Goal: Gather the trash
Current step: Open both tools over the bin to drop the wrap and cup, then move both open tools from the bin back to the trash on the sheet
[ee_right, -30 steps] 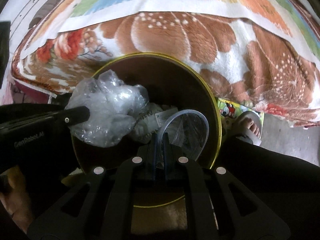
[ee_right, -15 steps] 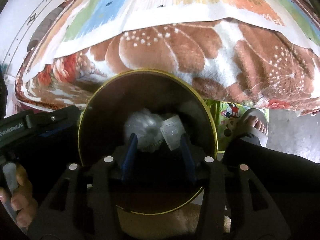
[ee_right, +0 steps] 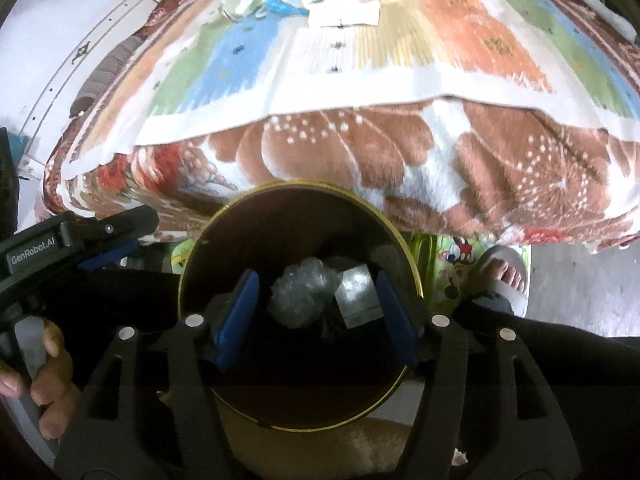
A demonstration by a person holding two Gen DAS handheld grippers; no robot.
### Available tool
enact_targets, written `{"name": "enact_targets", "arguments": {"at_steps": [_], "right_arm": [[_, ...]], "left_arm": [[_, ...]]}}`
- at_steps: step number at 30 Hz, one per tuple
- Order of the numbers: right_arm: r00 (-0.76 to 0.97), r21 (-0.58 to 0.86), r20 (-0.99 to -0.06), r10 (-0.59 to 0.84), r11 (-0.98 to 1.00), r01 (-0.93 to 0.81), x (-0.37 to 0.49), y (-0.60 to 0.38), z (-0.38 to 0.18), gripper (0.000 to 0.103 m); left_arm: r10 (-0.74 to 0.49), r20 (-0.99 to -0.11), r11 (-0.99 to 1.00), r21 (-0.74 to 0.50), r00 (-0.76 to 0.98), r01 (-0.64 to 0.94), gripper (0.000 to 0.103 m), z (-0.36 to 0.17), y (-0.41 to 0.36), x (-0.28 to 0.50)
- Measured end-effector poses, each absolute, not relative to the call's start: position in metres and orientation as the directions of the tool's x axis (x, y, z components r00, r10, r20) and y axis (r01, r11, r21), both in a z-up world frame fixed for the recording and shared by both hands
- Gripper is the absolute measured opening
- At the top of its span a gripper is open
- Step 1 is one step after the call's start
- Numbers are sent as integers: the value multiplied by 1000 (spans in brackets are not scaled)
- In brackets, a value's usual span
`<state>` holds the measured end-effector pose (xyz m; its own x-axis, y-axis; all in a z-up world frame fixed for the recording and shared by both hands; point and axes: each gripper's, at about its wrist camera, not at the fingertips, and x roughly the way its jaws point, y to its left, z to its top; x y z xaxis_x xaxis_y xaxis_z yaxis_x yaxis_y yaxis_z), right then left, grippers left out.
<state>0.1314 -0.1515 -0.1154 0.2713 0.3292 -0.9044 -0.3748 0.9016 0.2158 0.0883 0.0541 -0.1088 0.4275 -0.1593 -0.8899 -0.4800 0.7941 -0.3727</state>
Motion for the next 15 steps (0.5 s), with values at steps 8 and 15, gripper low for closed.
{"name": "enact_targets", "arguments": {"at_steps": [8, 15], "right_arm": [[374, 187, -859, 350, 894, -406, 132, -154, -85, 94], [446, 129, -822, 354, 879, -459, 140, -143, -59, 94]], "left_arm": [[-73, -851, 816, -351, 520, -460, 97, -80, 58, 85], [-43, -808, 848, -340, 588, -406, 97, -44, 65, 96]]}}
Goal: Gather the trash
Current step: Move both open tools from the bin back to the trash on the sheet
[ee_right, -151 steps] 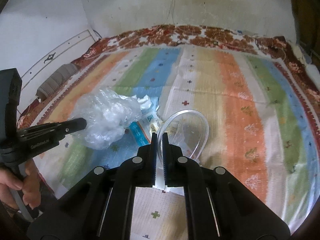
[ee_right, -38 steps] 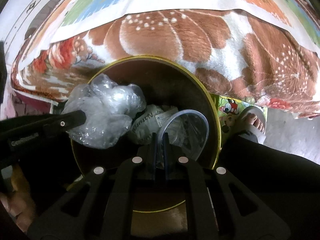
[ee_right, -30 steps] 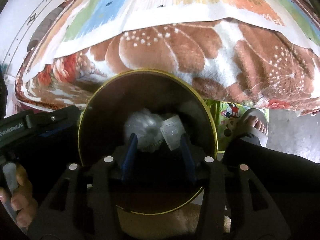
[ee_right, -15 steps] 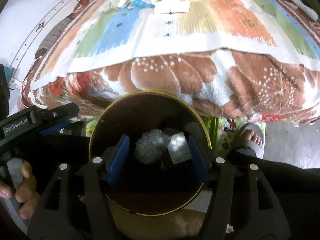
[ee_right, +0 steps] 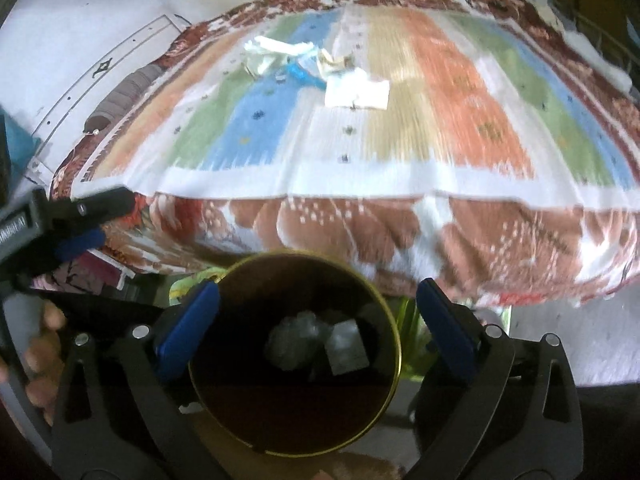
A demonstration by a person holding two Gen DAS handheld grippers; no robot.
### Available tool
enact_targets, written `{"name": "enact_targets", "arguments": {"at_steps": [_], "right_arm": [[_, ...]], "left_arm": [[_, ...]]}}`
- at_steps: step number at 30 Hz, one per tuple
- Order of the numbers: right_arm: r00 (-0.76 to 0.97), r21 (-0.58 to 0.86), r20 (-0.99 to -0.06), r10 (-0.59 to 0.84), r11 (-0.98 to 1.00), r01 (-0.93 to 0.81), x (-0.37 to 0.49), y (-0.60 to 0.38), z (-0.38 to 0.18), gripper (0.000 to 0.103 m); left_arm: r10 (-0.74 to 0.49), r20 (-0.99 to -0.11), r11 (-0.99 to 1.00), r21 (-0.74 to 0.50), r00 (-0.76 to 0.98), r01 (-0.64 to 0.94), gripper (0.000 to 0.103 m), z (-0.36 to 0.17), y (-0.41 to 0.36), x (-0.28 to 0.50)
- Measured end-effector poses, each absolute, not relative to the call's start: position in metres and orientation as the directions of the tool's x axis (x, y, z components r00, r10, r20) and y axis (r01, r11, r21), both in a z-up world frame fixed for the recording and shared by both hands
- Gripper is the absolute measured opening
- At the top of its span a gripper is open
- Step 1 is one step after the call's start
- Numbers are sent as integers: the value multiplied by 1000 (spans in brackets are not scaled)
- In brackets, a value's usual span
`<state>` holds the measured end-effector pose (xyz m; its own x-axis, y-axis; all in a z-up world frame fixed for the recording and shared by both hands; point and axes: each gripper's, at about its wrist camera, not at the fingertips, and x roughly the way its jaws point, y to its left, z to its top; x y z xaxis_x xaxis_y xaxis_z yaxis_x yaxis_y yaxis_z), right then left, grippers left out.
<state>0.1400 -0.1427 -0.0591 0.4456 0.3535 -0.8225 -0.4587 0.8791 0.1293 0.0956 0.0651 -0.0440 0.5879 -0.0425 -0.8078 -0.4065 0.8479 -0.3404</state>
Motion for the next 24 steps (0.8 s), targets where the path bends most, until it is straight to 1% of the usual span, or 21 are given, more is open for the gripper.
{"name": "enact_targets", "arguments": {"at_steps": [5, 9, 16, 18, 24], "right_arm": [[488, 81, -793, 364, 858, -508, 153, -131, -38, 94], [507, 56, -779, 368, 847, -528, 171, -123, -27, 94], [516, 49, -771, 373, 843, -536, 205, -110, -20, 94], [520, 52, -766, 379, 842, -538, 213, -108, -18, 94], [543, 34, -750, 379, 841, -540, 235, -101, -15, 94]], "left_arm": [[-16, -783, 878, -309, 622, -367, 97, -18, 76, 118], [-6, -780, 894, -284, 625, -346, 97, -9, 88, 139], [47, -786, 921, -205, 617, -331, 97, 0, 111, 182], [48, -787, 922, -203, 616, -331, 97, -2, 119, 194], [24, -766, 910, -249, 643, -330, 97, -6, 135, 217]]}}
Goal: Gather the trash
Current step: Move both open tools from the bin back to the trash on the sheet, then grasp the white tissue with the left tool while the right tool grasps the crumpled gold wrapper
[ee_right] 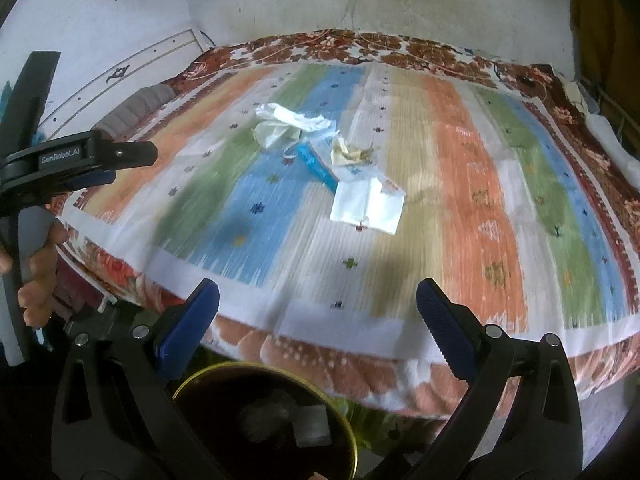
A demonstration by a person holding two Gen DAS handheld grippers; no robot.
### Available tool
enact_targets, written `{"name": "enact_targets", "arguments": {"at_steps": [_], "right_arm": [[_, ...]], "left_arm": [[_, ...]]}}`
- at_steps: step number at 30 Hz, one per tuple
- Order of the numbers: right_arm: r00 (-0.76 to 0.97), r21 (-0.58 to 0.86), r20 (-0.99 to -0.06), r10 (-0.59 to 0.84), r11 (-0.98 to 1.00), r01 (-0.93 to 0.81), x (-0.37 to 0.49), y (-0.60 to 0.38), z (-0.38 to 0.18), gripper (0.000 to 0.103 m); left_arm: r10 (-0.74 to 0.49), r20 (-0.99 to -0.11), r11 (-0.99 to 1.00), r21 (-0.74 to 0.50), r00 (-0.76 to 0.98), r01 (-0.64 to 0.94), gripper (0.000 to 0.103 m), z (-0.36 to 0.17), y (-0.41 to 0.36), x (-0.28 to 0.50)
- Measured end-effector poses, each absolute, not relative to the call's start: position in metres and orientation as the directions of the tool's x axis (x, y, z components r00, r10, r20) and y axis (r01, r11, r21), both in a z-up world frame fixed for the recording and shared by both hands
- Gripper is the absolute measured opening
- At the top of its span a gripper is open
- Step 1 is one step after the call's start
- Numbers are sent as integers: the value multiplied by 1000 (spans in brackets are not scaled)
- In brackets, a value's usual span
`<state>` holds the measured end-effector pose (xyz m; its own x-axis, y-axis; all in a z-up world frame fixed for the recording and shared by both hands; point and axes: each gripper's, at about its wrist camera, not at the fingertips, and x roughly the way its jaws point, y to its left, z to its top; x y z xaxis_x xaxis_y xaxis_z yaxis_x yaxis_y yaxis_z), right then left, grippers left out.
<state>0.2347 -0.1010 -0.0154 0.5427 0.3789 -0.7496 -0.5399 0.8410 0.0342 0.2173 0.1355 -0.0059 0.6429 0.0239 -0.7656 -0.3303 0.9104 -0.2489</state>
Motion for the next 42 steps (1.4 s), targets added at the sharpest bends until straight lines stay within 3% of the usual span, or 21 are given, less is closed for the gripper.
{"name": "enact_targets", "arguments": {"at_steps": [25, 42], "right_arm": [[539, 82, -741, 400, 851, -519, 355, -68, -29, 93], [525, 82, -752, 399, 847, -525, 419, -30, -59, 87]], "left_arm": [[-32, -714, 902, -322, 700, -287, 96, -37, 169, 312], [-84, -714, 857, -407, 695, -316, 81, -58, 207, 382]]}}
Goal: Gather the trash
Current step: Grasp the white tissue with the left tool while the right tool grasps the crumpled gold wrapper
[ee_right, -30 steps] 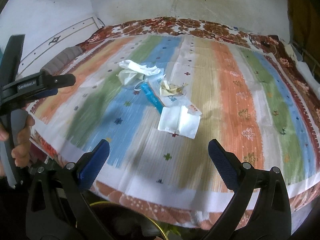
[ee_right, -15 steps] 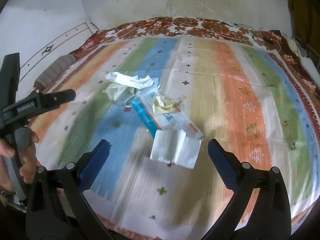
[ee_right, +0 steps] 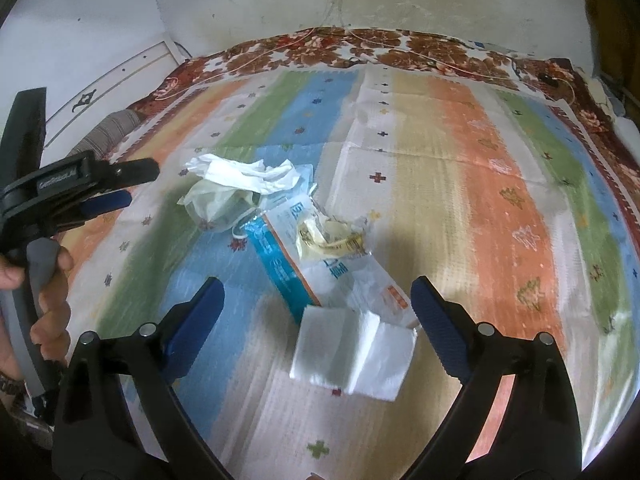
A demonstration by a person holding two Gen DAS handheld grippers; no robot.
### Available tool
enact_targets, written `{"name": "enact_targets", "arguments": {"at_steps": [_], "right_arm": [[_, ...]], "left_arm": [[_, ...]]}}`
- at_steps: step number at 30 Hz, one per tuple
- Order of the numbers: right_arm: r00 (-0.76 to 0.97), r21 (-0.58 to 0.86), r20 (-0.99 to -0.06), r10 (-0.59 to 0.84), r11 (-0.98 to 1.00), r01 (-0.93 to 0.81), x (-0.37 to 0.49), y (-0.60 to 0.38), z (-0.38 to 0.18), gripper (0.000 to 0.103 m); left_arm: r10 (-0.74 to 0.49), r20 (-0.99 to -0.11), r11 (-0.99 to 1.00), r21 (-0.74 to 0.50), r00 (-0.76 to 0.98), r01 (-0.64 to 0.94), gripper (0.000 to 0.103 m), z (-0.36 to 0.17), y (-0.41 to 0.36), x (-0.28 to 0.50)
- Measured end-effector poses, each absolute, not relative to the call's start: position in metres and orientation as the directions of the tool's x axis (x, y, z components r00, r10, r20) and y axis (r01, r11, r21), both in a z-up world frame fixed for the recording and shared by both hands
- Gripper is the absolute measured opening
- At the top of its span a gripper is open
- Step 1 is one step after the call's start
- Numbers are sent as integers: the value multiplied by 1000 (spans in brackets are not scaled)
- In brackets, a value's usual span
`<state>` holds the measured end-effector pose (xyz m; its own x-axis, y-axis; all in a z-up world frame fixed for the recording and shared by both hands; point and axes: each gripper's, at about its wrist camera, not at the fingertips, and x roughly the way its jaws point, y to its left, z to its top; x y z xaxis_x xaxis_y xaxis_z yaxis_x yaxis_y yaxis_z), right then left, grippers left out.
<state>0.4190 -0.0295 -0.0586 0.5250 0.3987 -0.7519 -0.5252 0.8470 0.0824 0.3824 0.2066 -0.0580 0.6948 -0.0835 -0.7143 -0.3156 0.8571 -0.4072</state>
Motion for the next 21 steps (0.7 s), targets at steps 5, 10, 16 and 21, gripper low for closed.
{"name": "enact_targets", "arguments": {"at_steps": [5, 10, 16, 21], "right_arm": [[488, 125, -768, 414, 845, -520, 439, -22, -67, 81], [474, 146, -772, 424, 844, -516, 457, -19, -74, 73], [466, 189, -763, 448, 844, -502, 478, -14, -82, 63], [477, 130, -762, 438, 825, -550, 482, 3, -88, 56]], "left_arm": [[-87, -730, 841, -419, 678, -344, 76, -67, 218, 398], [-116, -716, 826, -454, 688, -333, 74, -73, 225, 410], [-131, -719, 834, -452, 682, -317, 58, -81, 225, 423], [-131, -723, 851, -433, 678, -298, 57, -87, 221, 433]]}}
